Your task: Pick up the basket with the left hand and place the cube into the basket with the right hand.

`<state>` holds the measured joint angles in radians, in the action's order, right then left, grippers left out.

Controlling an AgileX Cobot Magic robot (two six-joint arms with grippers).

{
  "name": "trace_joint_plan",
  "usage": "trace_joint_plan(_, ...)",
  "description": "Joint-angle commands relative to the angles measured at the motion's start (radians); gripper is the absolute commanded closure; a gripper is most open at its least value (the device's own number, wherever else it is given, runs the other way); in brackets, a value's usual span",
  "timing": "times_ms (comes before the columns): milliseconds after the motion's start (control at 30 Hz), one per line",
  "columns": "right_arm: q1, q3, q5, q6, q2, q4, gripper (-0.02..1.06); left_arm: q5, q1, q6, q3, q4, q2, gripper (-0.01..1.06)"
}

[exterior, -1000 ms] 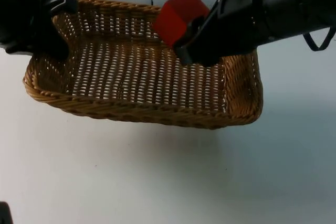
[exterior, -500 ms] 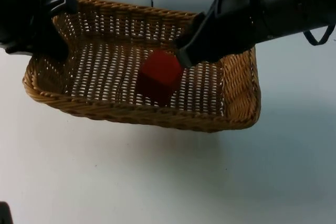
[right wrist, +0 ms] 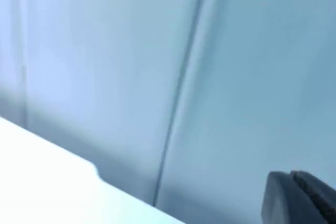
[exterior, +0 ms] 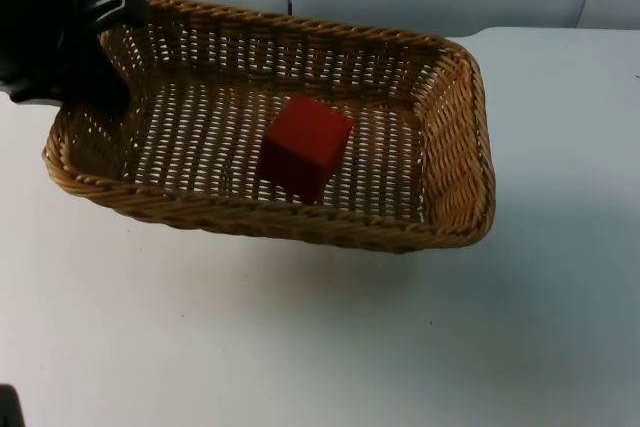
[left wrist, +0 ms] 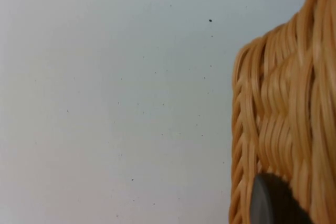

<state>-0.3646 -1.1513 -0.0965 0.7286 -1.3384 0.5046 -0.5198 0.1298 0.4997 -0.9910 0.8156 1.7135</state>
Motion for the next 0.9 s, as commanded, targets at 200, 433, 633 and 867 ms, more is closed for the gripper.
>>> trace_joint_plan(200, 0.074, -0.007, -0.274, -0.014, 0.081, -0.019, 1.02, 0.011, 0.003, -0.010, -0.012, 0.063, -0.014, 1.05)
trace_joint_plan(433, 0.074, -0.003, -0.349, -0.014, 0.081, -0.010, 1.02, 0.051, 0.003, 0.024, -0.012, 0.102, 0.050, 1.05)
trace_joint_plan(633, 0.074, -0.003, -0.352, -0.014, 0.081, -0.010, 1.02, 0.019, 0.003, 0.222, -0.042, 0.295, 0.172, 1.05)
trace_joint_plan(867, 0.074, -0.003, -0.387, -0.016, 0.081, -0.010, 1.02, -0.099, 0.005, 0.318, -0.143, 0.348, 0.284, 0.95)
